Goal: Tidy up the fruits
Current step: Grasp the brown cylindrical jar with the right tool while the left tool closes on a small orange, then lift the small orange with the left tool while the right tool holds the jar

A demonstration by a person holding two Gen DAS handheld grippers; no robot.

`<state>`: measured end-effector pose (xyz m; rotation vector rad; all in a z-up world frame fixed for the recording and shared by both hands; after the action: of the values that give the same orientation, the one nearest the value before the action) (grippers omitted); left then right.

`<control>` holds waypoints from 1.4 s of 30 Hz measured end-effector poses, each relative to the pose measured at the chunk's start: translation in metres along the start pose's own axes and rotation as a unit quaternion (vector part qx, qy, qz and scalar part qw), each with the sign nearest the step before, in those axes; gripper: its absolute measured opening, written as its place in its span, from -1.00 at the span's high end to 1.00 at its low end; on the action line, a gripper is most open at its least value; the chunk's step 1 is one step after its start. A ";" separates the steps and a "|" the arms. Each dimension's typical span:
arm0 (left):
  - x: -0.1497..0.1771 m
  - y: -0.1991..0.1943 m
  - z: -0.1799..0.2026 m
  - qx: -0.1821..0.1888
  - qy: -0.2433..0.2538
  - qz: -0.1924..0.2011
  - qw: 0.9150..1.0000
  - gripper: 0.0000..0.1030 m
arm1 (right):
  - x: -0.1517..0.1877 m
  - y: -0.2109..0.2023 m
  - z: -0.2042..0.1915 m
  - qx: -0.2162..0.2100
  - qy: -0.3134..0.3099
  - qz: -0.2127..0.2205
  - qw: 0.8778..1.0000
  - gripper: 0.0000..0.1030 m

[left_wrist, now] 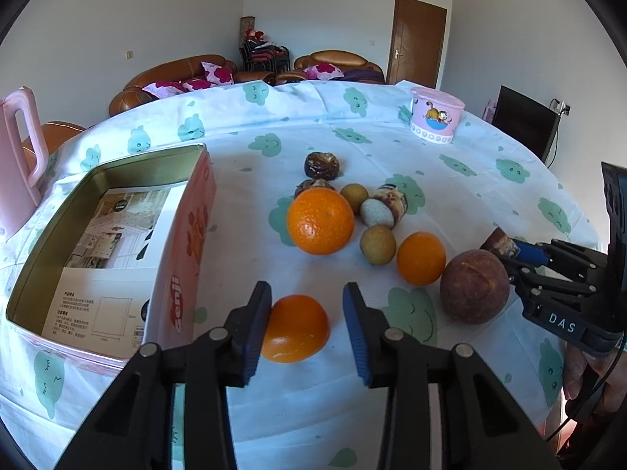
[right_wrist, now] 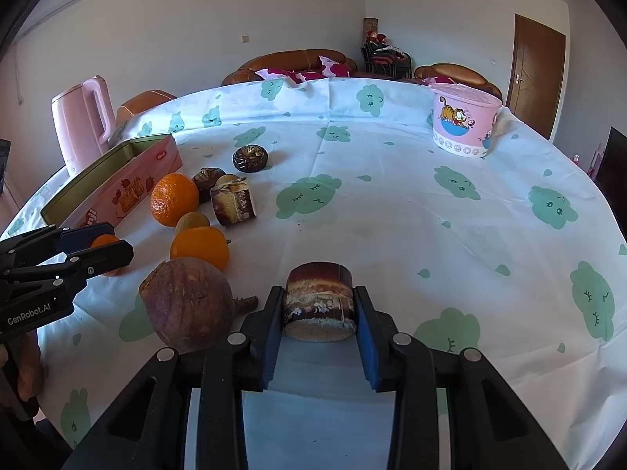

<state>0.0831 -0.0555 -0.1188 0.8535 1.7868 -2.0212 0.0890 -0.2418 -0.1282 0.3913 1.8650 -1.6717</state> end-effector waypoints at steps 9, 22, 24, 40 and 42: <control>0.004 0.007 -0.010 -0.010 -0.015 -0.021 1.000 0.33 | 0.001 -0.002 -0.001 -0.002 0.001 0.007 1.000 0.29; 0.002 -0.013 -0.005 0.007 -0.002 0.030 1.000 0.36 | 0.003 -0.009 -0.004 -0.004 -0.009 0.033 0.999 0.29; 0.002 -0.016 -0.005 0.009 -0.004 0.038 0.999 0.37 | 0.003 -0.012 -0.006 -0.005 -0.014 0.041 0.999 0.29; 0.001 -0.034 -0.001 0.021 0.000 0.094 0.995 0.37 | 0.006 -0.030 -0.014 -0.010 -0.045 0.106 0.993 0.29; 0.002 -0.037 -0.002 0.022 0.001 0.099 0.995 0.37 | 0.007 -0.032 -0.014 -0.011 -0.045 0.112 0.993 0.29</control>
<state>0.0604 -0.0473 -0.0911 1.0035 1.5949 -1.9379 0.0616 -0.2344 -0.1065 0.4890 1.7052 -1.4925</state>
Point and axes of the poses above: each gripper's, at about its wrist camera, not at the fingertips, and y roughly the way its jaws point, z to its right, x to its underside, the point moved 4 cm from there along y, roughly the way its jaws point, and after that the axes turned 8 degrees about -z, right-handed, at the moved point
